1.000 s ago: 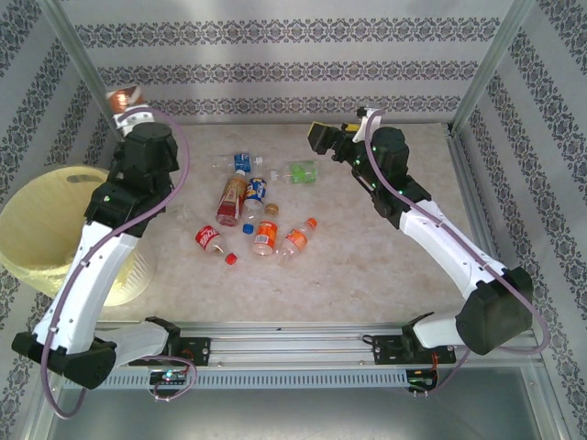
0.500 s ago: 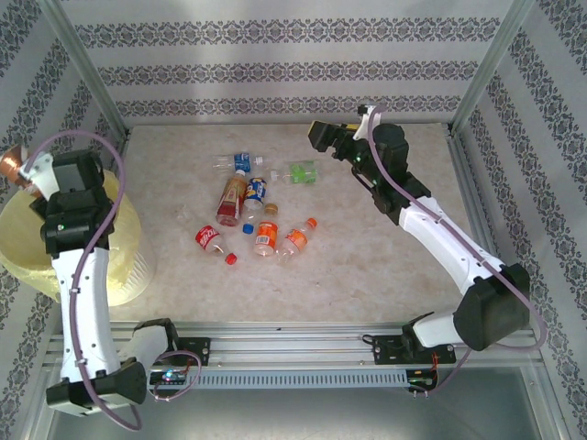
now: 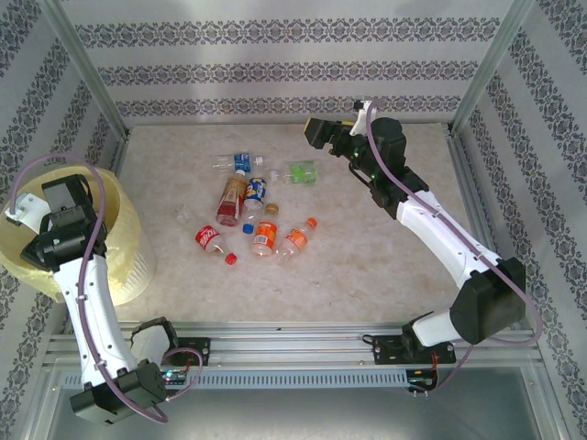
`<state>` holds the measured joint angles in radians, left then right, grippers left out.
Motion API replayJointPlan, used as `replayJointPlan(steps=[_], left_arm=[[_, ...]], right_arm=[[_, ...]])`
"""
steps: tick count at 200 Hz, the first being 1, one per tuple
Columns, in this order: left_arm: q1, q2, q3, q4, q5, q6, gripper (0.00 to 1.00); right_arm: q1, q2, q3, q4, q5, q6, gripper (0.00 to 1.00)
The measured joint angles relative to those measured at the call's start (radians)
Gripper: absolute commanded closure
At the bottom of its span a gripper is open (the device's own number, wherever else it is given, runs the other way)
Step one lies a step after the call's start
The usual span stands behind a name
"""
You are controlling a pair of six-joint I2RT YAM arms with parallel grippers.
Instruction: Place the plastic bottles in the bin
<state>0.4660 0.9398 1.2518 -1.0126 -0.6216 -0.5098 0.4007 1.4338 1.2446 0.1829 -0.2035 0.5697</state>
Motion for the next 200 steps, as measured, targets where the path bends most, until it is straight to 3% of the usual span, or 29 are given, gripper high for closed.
replayJointPlan(steps=[52, 71, 94, 110, 159, 178, 200], left_arm=[[-0.003, -0.002, 0.074, -0.01, 0.149, 0.0, 0.06], [-0.047, -0.006, 0.122, -0.012, 0.225, -0.005, 0.0], [-0.188, -0.012, 0.167, -0.012, 0.267, -0.018, 0.0], [-0.335, 0.01, 0.2, -0.011, 0.254, -0.028, 0.0], [-0.766, 0.18, 0.247, 0.058, 0.12, -0.075, 0.0], [-0.861, 0.294, 0.248, 0.111, 0.105, -0.098, 0.0], [-0.893, 0.402, 0.241, 0.166, 0.119, -0.138, 0.0]], right_arm=[[-0.006, 0.0, -0.006, 0.002, 0.026, 0.046, 0.02], [-0.019, 0.0, -0.015, 0.004, 0.035, 0.066, 0.02], [-0.026, 0.0, -0.025, 0.009, 0.035, 0.091, 0.02], [-0.032, 0.0, -0.035, 0.016, 0.035, 0.109, 0.02], [-0.039, -0.01, -0.087, 0.03, 0.035, 0.117, 0.02], [-0.047, -0.028, -0.114, 0.018, 0.04, 0.116, 0.02], [-0.066, -0.061, -0.153, -0.002, 0.047, 0.116, 0.02]])
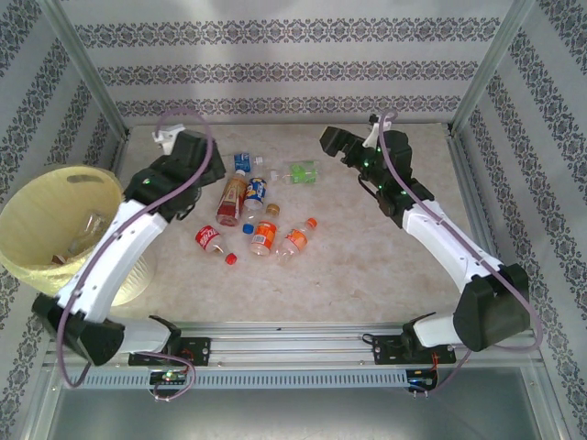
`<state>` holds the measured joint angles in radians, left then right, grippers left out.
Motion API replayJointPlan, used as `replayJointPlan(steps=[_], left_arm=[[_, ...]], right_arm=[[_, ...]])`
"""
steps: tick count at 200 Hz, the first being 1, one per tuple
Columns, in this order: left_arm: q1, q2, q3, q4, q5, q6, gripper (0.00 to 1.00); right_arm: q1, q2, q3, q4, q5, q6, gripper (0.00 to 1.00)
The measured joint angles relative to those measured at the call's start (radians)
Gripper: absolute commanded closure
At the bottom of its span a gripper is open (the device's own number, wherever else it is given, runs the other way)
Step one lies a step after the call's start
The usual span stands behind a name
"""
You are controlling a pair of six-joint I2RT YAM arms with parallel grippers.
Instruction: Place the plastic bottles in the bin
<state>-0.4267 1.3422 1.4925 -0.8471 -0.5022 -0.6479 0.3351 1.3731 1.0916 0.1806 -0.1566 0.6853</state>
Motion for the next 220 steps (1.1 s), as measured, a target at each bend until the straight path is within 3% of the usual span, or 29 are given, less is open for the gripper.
replayJointPlan(steps=[88, 135, 220], left_arm=[[0.05, 0.211, -0.142, 0.033, 0.025, -0.287, 0.0], [0.16, 0.301, -0.236, 0.064, 0.074, -0.37, 0.0], [0.286, 0.372, -0.369, 0.257, 0.196, -0.409, 0.17]], right_arm=[[-0.026, -0.08, -0.086, -0.122, 0.022, -0.037, 0.02], [-0.026, -0.08, -0.086, -0.153, 0.021, -0.059, 0.02], [-0.032, -0.08, -0.086, -0.174, 0.021, -0.064, 0.02]])
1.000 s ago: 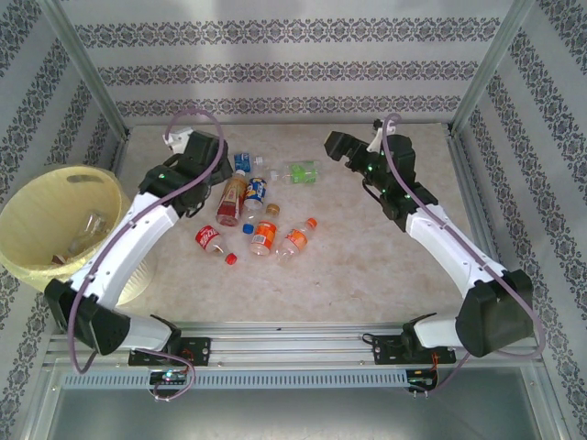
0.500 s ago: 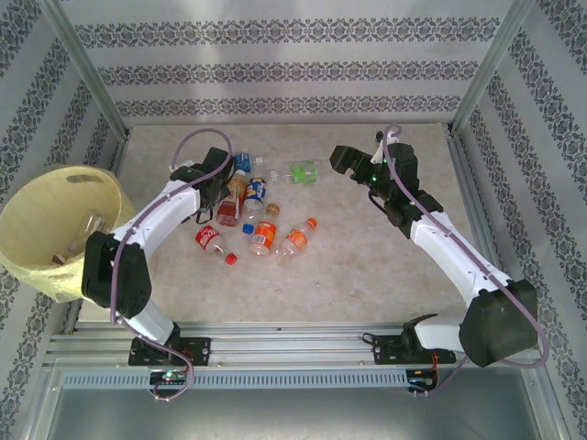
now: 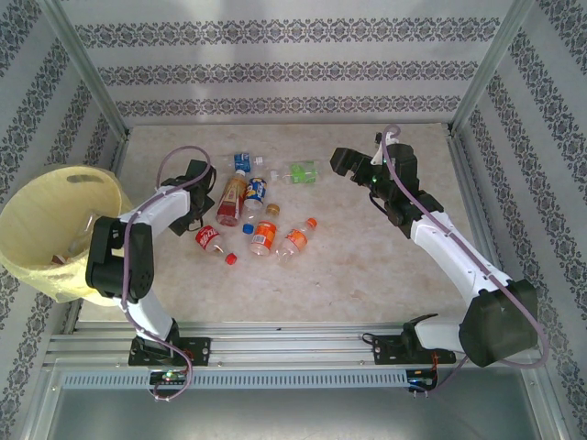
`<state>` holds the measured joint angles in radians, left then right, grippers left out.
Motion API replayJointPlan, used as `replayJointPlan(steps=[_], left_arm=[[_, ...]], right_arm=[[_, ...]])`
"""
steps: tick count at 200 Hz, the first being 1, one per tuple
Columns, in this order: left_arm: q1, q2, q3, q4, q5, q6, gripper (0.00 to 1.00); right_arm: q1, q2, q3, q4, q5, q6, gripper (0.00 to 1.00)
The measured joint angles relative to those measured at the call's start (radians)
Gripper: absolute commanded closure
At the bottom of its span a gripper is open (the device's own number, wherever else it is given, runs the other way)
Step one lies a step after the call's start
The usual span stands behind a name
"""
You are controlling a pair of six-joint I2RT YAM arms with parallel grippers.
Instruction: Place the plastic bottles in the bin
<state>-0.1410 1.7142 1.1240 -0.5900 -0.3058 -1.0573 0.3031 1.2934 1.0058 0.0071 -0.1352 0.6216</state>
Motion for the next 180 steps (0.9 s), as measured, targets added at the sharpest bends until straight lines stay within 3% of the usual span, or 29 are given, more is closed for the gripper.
replayJointPlan(steps=[54, 100, 143, 180], left_arm=[[0.012, 0.076, -0.034, 0.09, 0.029, -0.016, 0.28], [0.012, 0.11, -0.035, 0.151, 0.05, -0.013, 0.47], [0.01, 0.08, -0.005, 0.151, 0.05, 0.075, 0.49], [-0.022, -0.096, 0.103, 0.13, 0.028, 0.246, 0.48]], right_arm=[[0.0, -0.023, 0.0, -0.031, 0.001, 0.0, 0.02], [0.0, -0.076, -0.001, -0.042, 0.025, -0.012, 0.02], [0.0, -0.089, -0.004, -0.041, 0.042, -0.031, 0.02], [0.0, -0.076, -0.005, -0.02, 0.041, -0.031, 0.02]])
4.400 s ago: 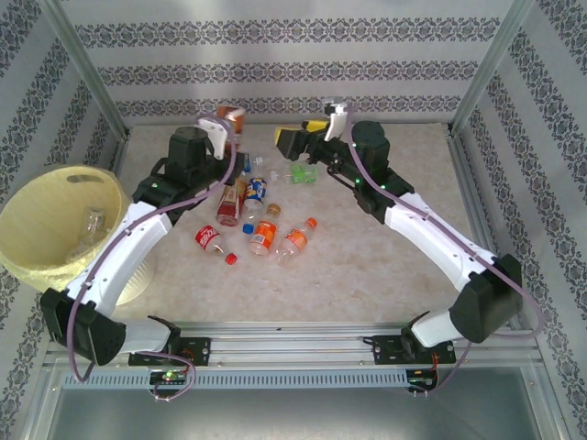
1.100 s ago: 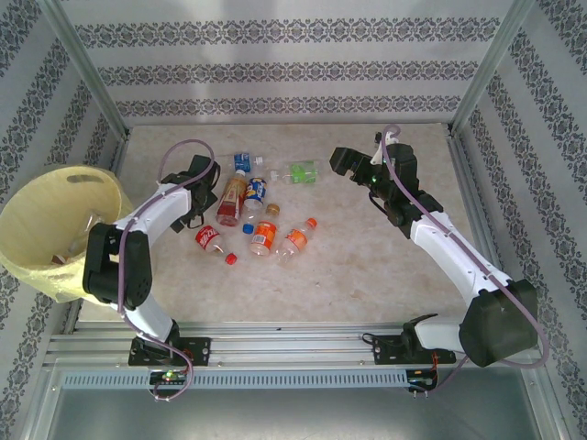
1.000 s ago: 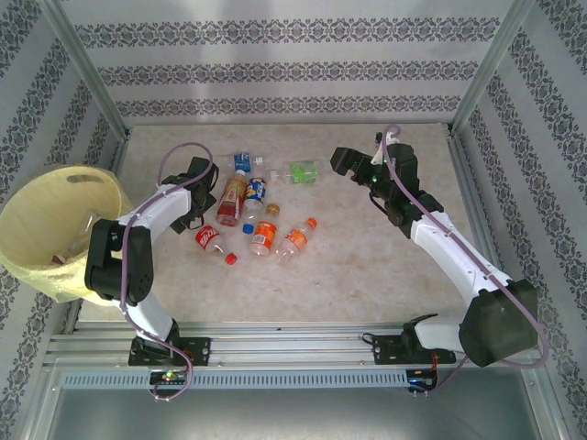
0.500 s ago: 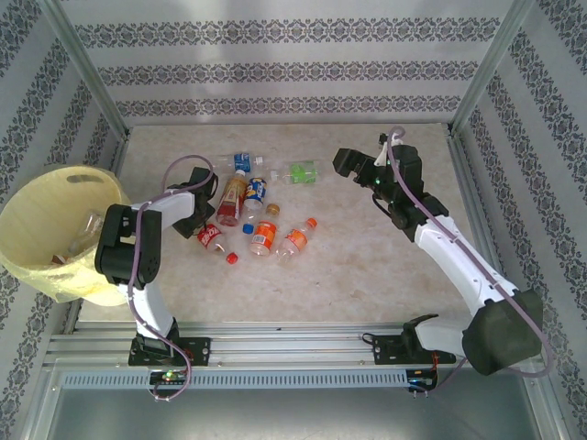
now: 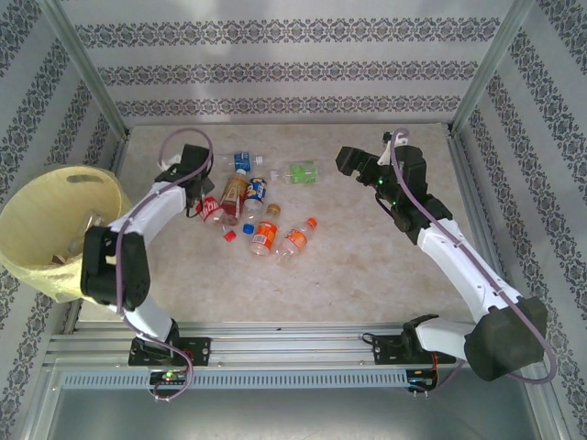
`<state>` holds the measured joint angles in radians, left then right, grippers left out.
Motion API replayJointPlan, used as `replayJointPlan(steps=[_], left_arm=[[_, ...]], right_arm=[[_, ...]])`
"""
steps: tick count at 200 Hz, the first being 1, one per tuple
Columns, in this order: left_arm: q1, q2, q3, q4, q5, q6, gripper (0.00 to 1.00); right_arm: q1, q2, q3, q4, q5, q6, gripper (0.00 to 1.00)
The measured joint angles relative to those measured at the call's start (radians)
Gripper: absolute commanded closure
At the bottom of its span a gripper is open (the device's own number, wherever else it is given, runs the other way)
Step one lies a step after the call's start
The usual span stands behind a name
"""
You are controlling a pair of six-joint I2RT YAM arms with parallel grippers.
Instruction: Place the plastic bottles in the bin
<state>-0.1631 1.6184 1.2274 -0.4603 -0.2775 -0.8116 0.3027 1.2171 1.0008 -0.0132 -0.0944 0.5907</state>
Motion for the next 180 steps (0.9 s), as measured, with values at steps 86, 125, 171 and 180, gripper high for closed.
replayJointPlan(steps=[86, 125, 171, 180], left_arm=[[-0.034, -0.341, 0.27, -0.001, -0.004, 0.523, 0.48], [-0.034, -0.463, 0.288, 0.001, -0.062, 0.728, 0.48], [-0.018, -0.549, 0.286, 0.079, -0.172, 0.962, 0.49], [-0.004, -0.552, 0.286, 0.092, -0.188, 0.992, 0.49]], right_arm=[[0.0, 0.067, 0.002, 0.049, -0.014, 0.013, 0.02], [0.0, 0.081, 0.018, 0.067, -0.027, 0.028, 0.02], [0.0, 0.093, 0.026, 0.075, -0.035, 0.042, 0.02], [0.0, 0.098, 0.027, 0.077, -0.039, 0.043, 0.02]])
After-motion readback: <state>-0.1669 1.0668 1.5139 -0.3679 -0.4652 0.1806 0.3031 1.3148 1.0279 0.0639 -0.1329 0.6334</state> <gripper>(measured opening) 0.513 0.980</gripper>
